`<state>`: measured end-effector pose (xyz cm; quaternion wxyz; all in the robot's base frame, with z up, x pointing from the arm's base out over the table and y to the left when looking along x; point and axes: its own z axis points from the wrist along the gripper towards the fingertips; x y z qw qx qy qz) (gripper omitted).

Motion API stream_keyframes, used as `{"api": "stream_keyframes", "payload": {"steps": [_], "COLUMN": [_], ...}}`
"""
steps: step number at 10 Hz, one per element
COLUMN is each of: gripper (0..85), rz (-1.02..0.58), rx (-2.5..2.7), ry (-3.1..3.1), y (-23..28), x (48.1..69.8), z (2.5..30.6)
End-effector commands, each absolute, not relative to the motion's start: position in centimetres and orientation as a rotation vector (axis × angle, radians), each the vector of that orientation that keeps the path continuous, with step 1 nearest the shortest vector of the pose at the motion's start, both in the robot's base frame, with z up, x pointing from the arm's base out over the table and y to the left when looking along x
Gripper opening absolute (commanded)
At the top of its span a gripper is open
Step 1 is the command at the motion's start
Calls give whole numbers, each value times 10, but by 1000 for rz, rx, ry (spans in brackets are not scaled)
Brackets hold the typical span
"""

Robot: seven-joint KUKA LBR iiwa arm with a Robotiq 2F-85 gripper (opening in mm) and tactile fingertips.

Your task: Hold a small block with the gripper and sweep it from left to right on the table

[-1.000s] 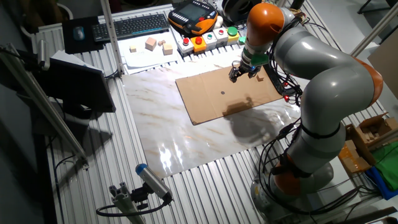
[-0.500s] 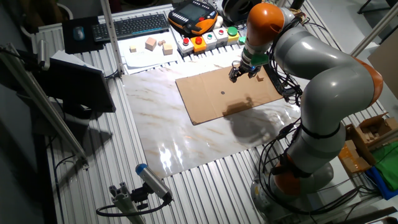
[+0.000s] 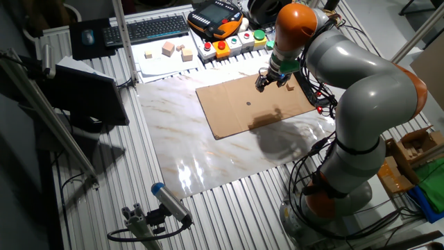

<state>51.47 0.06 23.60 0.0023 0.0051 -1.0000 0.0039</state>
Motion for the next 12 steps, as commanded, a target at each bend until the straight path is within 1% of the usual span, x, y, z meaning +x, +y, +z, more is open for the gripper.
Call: {"api": "stream_keyframes", "payload": {"steps": [1, 4, 12], "gripper": [7, 7, 7], "rz": [98, 107, 91], "rx": [94, 89, 79], "ry": [-3128, -3125, -3128], "y": [1, 2, -2], "x": [515, 515, 515], "z": [237, 241, 237]}}
